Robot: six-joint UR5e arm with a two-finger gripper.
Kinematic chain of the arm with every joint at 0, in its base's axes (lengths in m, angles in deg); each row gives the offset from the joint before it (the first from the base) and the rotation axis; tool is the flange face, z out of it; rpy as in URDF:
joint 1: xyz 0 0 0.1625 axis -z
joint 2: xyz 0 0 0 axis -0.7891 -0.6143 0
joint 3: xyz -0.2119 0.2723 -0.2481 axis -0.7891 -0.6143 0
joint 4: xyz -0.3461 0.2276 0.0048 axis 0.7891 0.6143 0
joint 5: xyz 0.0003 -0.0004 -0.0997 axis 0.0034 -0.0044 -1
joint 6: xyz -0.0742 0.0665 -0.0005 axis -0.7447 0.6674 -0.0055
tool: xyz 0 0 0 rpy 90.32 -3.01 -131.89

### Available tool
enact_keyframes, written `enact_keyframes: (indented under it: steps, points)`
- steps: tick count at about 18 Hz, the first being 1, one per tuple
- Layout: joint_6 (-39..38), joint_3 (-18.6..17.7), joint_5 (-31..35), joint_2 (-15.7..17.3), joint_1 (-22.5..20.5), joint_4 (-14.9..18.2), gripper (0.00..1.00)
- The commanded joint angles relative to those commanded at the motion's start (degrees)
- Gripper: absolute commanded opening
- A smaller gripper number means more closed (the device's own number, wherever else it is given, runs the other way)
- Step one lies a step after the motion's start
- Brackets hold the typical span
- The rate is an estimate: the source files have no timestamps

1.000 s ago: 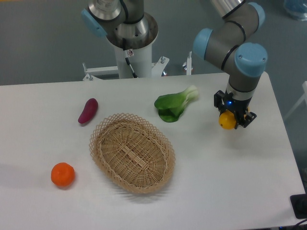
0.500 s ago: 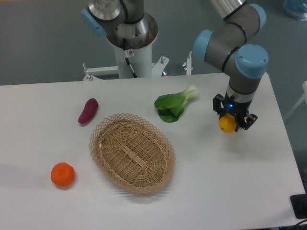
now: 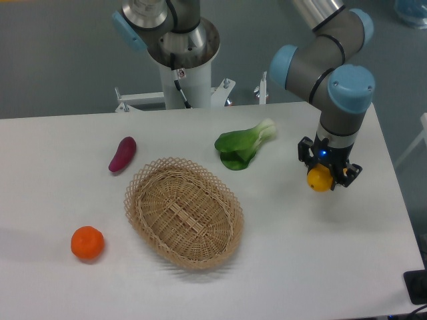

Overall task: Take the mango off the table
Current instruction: 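Lift the grasped yellow mango up off the table, then hold the yellow mango raised in the closed gripper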

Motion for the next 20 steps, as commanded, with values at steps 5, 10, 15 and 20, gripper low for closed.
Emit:
enact_keyframes:
  steps: [5, 10, 15, 20]
  points:
    - [-0.1, 1.0, 0.6, -0.4, 0.2, 0.0, 0.46]
    - [-0.1, 1.0, 0.8, -0.4, 0.5, 0.0, 0.46]
    - [-0.1, 0.7, 0.5, -0.4, 0.6, -0.1, 0.46]
    - [0.4, 1.1, 0.4, -0.4, 0.5, -0.1, 0.46]
